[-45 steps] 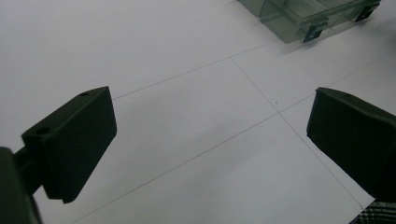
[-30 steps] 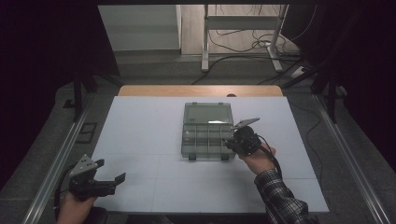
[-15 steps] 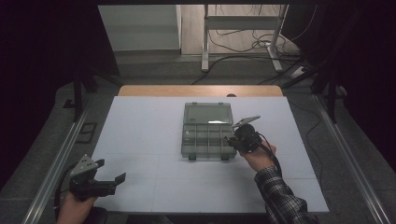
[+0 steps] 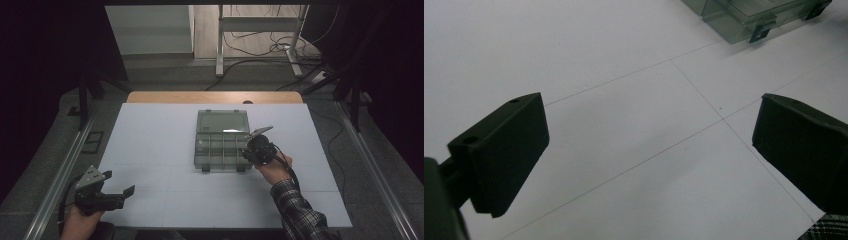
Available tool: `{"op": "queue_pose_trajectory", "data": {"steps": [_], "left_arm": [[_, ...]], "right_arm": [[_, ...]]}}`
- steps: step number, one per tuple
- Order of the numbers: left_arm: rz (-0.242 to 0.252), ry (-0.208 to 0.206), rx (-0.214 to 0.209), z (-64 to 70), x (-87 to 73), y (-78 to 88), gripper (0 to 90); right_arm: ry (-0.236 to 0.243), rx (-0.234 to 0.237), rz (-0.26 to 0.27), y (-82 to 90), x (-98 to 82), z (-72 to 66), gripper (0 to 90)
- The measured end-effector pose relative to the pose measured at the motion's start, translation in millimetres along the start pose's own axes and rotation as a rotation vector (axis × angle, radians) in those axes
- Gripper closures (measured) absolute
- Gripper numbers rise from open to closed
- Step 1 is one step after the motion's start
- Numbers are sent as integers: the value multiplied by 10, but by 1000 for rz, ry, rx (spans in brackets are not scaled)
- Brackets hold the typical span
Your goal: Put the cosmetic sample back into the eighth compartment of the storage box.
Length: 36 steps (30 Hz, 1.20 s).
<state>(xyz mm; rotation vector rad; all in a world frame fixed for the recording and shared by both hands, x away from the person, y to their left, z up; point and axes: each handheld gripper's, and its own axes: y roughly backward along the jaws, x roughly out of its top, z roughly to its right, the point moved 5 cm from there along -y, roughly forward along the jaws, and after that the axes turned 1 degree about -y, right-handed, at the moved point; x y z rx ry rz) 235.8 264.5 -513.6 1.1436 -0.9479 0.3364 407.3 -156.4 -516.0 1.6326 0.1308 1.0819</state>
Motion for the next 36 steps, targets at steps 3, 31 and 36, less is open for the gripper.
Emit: {"op": "queue_pose_trajectory", "data": {"steps": [3,31,36], "left_arm": [[0,0,0,1,0,-2,23],[-2,-2,0,4,0,-2,23],[-2,-4,0,5,1,-2,23]], "right_arm": [[-3,1,-6,-11,-7,-4,805],[-1,-7,7,5,-8,-39,716],[-1,2,14,20,-3,-48,679]]}}
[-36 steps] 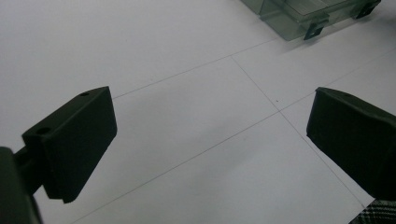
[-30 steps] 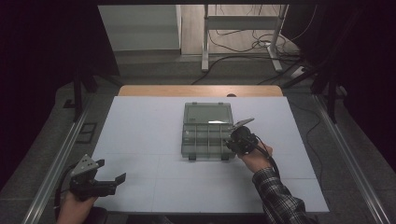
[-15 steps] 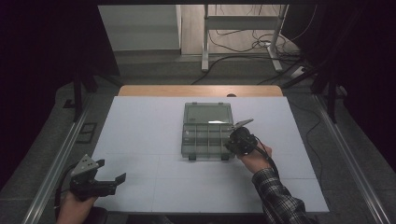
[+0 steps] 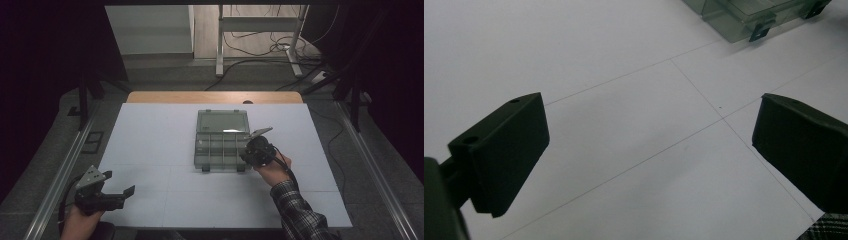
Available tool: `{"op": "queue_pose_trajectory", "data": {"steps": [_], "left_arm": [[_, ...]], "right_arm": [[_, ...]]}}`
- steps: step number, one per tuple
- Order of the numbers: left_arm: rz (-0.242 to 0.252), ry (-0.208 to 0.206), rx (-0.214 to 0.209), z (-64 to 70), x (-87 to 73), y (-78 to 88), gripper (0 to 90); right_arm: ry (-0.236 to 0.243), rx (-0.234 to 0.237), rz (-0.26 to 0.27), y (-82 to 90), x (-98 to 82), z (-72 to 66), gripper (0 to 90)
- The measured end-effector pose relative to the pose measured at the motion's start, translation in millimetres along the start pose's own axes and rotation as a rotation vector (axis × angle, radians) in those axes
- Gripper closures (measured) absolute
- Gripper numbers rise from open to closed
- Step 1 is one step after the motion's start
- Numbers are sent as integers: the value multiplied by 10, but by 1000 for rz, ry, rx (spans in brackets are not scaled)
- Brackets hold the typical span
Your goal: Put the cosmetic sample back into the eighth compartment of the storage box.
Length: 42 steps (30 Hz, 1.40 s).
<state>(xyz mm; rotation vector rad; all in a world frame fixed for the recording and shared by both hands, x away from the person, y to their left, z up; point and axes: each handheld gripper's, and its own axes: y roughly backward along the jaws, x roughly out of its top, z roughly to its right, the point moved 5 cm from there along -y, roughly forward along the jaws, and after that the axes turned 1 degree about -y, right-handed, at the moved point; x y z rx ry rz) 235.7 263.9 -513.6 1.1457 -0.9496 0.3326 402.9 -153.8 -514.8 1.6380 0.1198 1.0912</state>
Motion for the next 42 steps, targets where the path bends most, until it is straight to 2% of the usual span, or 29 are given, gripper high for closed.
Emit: {"op": "queue_pose_trajectory", "data": {"steps": [9,17,22,35,42], "left_arm": [[0,-2,0,0,0,0,23],[0,-3,-1,1,0,0,23],[0,-2,-3,2,0,-1,23],[1,-2,-6,1,1,-1,23],[1,-4,-8,3,1,0,23]], "right_arm": [[9,16,0,22,-2,-25,625],[-13,50,20,74,-2,-51,567],[-12,49,36,115,-4,-63,499],[-8,68,59,206,-26,-79,411],[-28,91,68,256,-60,-111,360]]}}
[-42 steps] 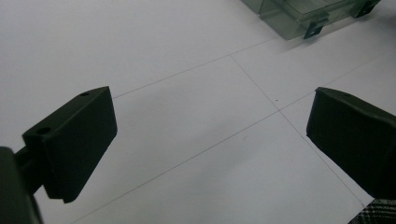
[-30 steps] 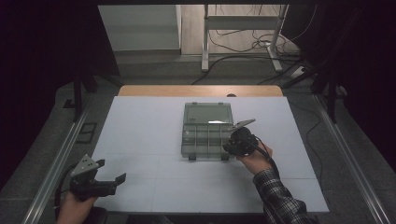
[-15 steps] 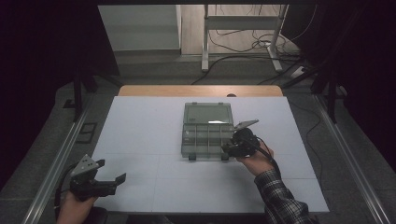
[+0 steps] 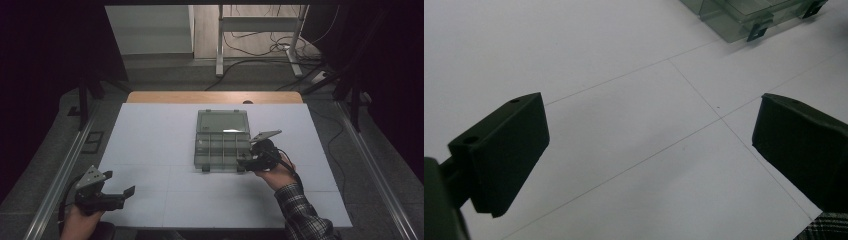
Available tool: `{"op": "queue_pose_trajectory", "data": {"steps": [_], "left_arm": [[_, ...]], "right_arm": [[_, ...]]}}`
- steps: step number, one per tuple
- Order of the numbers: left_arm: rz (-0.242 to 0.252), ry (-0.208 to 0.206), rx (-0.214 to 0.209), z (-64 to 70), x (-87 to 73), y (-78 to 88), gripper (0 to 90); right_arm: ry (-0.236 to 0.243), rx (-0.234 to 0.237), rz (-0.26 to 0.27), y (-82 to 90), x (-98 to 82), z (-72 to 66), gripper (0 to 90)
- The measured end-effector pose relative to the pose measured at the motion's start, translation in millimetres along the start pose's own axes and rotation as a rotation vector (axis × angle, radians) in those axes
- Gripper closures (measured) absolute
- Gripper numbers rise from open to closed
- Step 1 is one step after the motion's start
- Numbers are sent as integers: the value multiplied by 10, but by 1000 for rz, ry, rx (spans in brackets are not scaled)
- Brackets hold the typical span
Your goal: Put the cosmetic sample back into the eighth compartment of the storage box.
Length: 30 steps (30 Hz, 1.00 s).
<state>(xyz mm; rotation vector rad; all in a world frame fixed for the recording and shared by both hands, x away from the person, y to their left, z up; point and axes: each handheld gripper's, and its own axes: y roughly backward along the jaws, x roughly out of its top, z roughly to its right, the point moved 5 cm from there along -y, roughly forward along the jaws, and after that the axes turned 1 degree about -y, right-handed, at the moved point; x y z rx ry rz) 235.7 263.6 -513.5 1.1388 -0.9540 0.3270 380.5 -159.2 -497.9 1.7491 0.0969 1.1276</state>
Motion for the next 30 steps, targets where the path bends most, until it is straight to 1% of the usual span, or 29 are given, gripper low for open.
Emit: {"op": "queue_pose_trajectory", "data": {"steps": [2,3,5,7,8,9,11,16,19,22,23,27,30], "left_arm": [[0,-2,0,1,0,0,23],[0,-2,0,1,0,-1,23],[0,-2,-2,1,0,0,23],[1,-1,-3,0,1,0,23],[1,-1,-3,1,0,0,23],[2,-1,-4,0,0,0,23],[2,-1,-5,0,1,0,23],[3,-1,-5,0,1,0,23],[3,0,-6,1,2,0,23],[3,-1,-7,0,2,0,23],[3,-1,-7,1,2,0,23],[3,1,-8,-1,0,1,23],[3,0,-7,-2,1,1,23]], "right_arm": [[-4,10,-4,12,-14,-10,339],[-8,6,-1,20,-18,-19,316],[5,-1,8,35,-22,-28,288],[-3,-2,17,57,-34,-48,254],[-3,-2,17,57,-34,-48,254],[3,-6,20,67,-45,-48,219],[2,-9,20,72,-53,-50,213],[22,-9,17,103,-99,-57,201],[18,-2,16,118,-125,-61,187],[24,-3,9,125,-150,-65,140],[19,-2,11,125,-154,-72,127],[29,-11,6,138,-167,-73,95],[24,-18,20,172,-173,-77,74]]}}
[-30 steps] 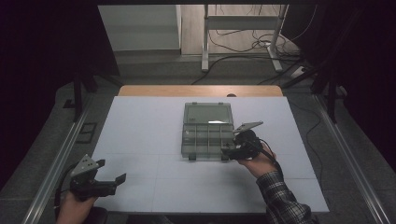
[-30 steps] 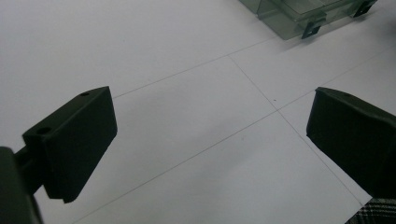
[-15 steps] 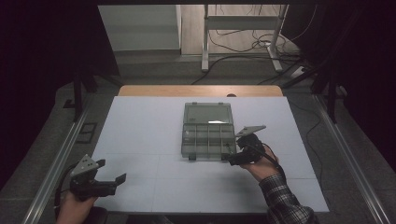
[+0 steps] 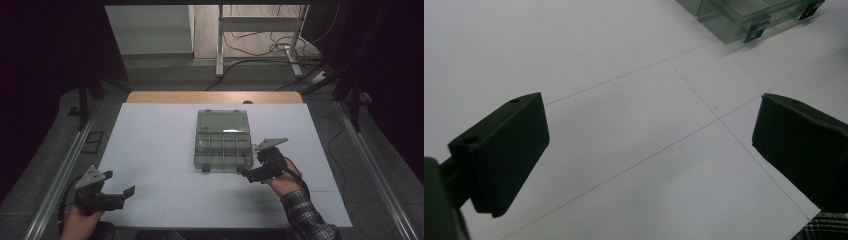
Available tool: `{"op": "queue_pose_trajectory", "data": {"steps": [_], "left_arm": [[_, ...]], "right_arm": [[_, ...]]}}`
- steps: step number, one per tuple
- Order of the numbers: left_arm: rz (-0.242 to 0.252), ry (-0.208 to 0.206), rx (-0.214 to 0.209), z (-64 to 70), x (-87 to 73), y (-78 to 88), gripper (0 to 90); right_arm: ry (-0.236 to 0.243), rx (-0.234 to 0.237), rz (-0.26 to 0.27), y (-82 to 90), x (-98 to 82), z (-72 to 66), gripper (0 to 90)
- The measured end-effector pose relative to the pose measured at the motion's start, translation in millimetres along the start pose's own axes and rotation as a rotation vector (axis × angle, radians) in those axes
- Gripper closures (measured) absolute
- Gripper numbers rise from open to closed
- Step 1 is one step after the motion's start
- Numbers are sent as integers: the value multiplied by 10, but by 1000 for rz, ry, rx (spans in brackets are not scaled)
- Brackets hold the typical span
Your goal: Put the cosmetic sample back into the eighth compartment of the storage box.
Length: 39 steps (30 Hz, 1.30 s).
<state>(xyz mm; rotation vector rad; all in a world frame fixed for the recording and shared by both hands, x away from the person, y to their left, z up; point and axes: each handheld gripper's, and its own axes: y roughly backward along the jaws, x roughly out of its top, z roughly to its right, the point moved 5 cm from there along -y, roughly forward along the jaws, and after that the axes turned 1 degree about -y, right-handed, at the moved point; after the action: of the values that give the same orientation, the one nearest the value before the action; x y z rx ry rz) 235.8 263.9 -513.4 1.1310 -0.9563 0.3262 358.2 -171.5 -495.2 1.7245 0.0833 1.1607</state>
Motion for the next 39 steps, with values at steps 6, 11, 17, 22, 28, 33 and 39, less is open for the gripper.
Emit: {"op": "queue_pose_trajectory", "data": {"steps": [6,11,17,22,28,33,39], "left_arm": [[-1,-1,-2,2,1,-2,23],[0,-2,-1,3,2,-3,23],[-1,-3,-1,5,2,-5,23],[-2,-4,-1,6,3,-6,23],[-2,-4,0,7,4,-7,23],[-2,-5,0,8,5,-8,23],[-2,-4,-1,8,5,-8,23]], "right_arm": [[16,-15,18,66,-10,-6,74],[4,-25,20,129,-50,19,50],[-20,-41,15,198,-113,37,24],[-22,-38,17,254,-172,30,41],[-20,-38,40,323,-220,6,40],[-20,-49,50,363,-281,9,20],[-29,-53,53,386,-349,11,12]]}}
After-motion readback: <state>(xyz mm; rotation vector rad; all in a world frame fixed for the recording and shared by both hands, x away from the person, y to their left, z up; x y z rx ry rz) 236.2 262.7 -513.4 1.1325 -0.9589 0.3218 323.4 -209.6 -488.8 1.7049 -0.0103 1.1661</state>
